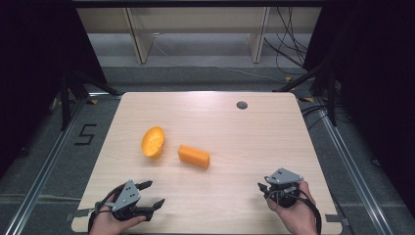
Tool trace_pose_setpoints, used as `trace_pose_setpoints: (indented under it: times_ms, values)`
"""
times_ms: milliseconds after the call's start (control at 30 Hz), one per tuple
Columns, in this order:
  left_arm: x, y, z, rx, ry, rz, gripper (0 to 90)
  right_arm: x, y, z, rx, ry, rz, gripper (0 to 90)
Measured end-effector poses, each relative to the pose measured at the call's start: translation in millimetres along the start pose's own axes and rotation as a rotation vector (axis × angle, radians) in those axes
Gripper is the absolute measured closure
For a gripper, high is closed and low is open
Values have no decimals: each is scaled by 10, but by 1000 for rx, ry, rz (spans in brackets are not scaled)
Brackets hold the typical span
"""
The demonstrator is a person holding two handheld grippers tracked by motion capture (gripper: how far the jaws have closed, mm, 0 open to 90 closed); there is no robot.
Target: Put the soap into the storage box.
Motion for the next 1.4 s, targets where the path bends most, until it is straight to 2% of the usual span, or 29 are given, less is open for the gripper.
trace_pose_setpoints:
  times_ms: [33,67,100,133,167,200,233,267,300,333,367,433,467,567,700,767,800,833,867,900,1000,1100,1233,1267,1333,1400]
  values:
    - [0,0,0,0,0,0,255,-3,-18,-34,9,19,-12,658]
    - [-105,-24,39,22,-42,27,255,0,-11,-37,6,5,-5,656]
    - [-165,-32,83,18,-74,42,256,9,-12,-48,7,11,-1,649]
    - [-225,-54,110,37,-90,54,256,11,-13,-51,5,11,-2,647]
    - [-261,-75,142,56,-104,88,257,13,-10,-50,9,8,-9,643]
    - [-261,-75,142,56,-104,88,260,22,9,-32,2,-9,7,637]
    - [-308,-124,186,109,-168,169,267,30,14,-32,-2,6,4,636]
    - [-341,-147,205,127,-198,195,271,15,19,-31,-1,3,-13,633]
    - [-379,-180,221,145,-199,207,272,20,27,-31,-1,11,-17,627]
    - [-379,-180,221,145,-199,207,271,20,27,-31,-1,11,-17,627]
    - [-431,-239,261,171,-189,245,271,31,42,-20,0,-4,-20,623]
    - [-486,-286,311,180,-211,276,269,60,66,-6,-6,-18,-2,609]
    - [-486,-286,311,180,-211,276,269,68,61,-20,2,2,-15,607]
    - [-651,-386,384,195,-243,291,266,99,87,7,-6,1,-14,600]
    - [-745,-474,434,218,-270,303,258,119,103,25,-8,-2,-15,595]
    - [-778,-525,469,211,-283,301,258,124,117,23,-9,-11,-14,592]
    - [-792,-549,495,210,-300,311,258,128,130,33,-12,-38,-5,591]
    - [-802,-568,498,213,-301,308,258,131,121,10,-6,-20,-16,590]
    - [-806,-583,512,222,-315,318,257,129,119,13,-6,-35,-20,590]
    - [-810,-591,528,232,-330,336,253,130,114,3,-6,-30,-21,588]
    - [-846,-679,555,235,-351,330,246,129,108,9,-10,-35,-18,585]
    - [-870,-765,587,244,-385,349,241,132,100,28,-15,-33,-11,582]
    - [-885,-901,632,248,-405,355,233,133,98,24,-20,-25,-11,581]
    - [-885,-934,653,247,-413,361,236,138,94,34,-21,-41,-11,580]
    - [-874,-990,681,258,-433,385,237,142,92,35,-23,-38,-10,580]
    - [-858,-1060,696,259,-429,399,233,140,88,23,-27,-26,-12,580]
Point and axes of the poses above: each handheld gripper's, and its own axes: y roughly backward along the jaws, x roughly out of its underside, z roughly to its left, the point moved 9 cm from there along -y, roughly forward along the jaws, and after that the axes turned 4 degrees about x, right-handed, at the moved point
